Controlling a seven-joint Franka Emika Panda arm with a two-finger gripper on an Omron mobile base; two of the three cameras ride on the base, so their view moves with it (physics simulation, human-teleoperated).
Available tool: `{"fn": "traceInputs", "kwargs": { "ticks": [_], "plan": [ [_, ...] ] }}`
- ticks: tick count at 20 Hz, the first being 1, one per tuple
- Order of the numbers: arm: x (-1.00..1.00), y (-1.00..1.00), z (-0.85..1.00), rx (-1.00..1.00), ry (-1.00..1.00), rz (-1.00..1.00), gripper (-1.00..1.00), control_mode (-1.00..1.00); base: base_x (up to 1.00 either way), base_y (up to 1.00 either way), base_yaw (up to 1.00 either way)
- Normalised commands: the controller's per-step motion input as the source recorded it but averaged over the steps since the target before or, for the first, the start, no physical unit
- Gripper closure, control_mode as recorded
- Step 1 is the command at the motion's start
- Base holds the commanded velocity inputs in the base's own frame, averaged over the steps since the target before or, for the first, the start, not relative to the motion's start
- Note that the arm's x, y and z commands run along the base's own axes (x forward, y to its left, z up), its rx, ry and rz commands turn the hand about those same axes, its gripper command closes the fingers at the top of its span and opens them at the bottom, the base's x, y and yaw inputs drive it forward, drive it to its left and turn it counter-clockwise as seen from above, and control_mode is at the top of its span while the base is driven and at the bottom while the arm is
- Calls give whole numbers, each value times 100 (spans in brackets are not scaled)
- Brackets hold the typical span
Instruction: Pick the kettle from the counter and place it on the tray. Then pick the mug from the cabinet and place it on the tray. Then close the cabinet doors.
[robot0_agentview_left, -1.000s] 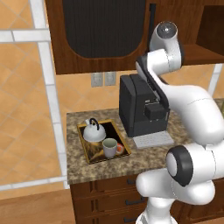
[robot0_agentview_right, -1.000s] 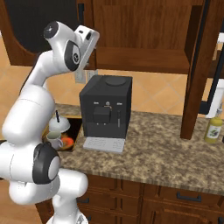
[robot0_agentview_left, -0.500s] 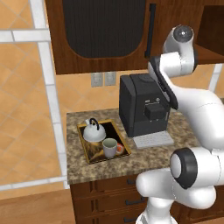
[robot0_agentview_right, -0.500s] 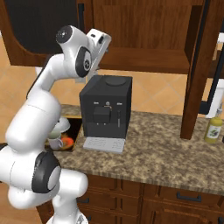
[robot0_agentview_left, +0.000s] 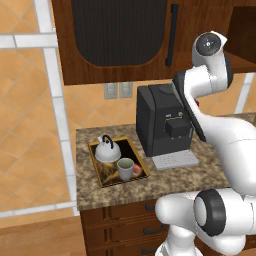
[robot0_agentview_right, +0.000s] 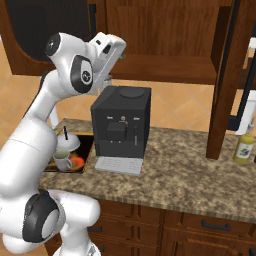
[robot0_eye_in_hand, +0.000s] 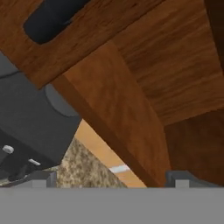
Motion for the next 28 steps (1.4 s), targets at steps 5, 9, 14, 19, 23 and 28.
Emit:
{"fn": "traceInputs", "kwargs": {
  "ticks": [5, 9, 14, 19, 23, 28],
  "plan": [
    [-55, -1, 25, 37, -28, -41, -100, -100, 0, 0, 0],
    [-51, -5, 26, 5, -37, 1, -100, -100, 0, 0, 0],
    [-42, -1, 22, -2, -28, 8, -100, -100, 0, 0, 0],
    [-41, -6, 20, -1, -25, 5, -100, -100, 0, 0, 0],
    [-34, -2, 17, -4, -19, 0, -100, -100, 0, 0, 0],
    [-36, -9, 13, -3, -16, 1, -100, -100, 0, 0, 0]
  ]
}}
